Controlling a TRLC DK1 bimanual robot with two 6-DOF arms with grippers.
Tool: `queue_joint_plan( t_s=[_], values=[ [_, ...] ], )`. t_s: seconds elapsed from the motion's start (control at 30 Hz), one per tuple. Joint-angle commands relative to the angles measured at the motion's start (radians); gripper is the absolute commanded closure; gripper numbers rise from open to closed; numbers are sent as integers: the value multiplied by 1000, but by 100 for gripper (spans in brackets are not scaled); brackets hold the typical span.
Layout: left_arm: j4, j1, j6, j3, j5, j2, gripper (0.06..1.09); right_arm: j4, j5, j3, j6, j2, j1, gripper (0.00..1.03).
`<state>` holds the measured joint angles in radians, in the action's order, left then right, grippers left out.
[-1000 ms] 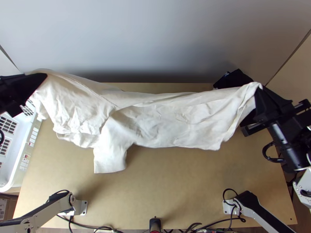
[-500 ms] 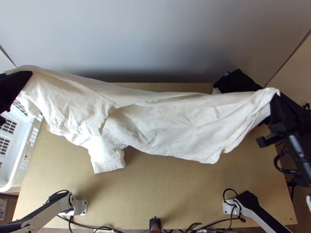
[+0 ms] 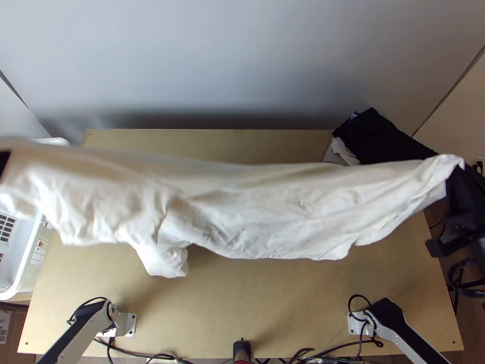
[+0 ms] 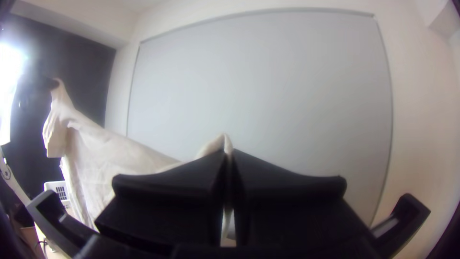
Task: Fold the t-shirt
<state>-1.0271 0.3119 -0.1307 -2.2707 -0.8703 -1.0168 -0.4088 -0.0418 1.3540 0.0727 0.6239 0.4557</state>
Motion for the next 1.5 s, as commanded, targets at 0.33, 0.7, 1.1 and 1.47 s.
queue_joint_plan(
  t_s=[0.33, 0.7, 1.1, 1.47],
  values=[
    [-39, 55, 3, 11, -2, 158, 105, -211, 10, 102, -60, -62, 6, 100],
    [-64, 41, 54, 458, -7, 227, 105, -329, 36, -78, -122, -187, 5, 100],
    [114, 33, 82, 777, -6, 182, 105, -216, 37, -319, -105, -201, 11, 100],
    [303, -122, 106, 990, 145, 101, 105, -13, 37, -493, -109, -105, 12, 100]
  ],
)
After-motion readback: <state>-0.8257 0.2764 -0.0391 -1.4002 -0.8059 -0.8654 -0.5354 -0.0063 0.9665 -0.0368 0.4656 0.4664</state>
